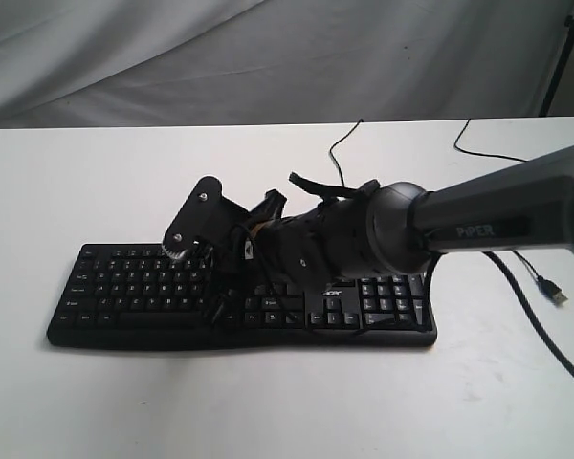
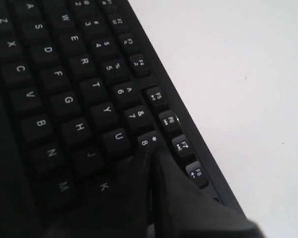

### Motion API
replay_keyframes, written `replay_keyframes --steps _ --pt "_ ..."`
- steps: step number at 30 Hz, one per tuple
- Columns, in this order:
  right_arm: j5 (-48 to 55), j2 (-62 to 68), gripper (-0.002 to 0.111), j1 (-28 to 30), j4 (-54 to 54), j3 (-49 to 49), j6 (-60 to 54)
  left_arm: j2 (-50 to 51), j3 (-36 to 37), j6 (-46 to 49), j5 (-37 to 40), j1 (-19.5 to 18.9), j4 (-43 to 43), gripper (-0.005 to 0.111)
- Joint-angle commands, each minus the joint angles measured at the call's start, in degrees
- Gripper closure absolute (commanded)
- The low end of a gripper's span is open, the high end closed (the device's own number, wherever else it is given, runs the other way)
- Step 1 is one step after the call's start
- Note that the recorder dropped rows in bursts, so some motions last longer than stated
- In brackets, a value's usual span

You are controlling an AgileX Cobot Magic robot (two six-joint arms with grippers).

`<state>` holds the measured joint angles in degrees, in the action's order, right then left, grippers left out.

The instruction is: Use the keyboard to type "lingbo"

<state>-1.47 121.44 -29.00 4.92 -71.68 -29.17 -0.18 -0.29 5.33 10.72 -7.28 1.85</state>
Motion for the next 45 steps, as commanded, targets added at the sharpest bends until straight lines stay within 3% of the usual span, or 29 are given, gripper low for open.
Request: replay_keyframes --steps 1,45 --pt "-2.26 -0.49 0.108 0.63 0.17 1.21 -0.64 0.18 0.29 -0.16 -0.24 0.22 -0.03 0.106" --pt "-0.52 0.92 0.108 1.6 0.17 1.21 -0.61 0.18 0.29 -0.16 -0.24 0.22 -0.03 0.106"
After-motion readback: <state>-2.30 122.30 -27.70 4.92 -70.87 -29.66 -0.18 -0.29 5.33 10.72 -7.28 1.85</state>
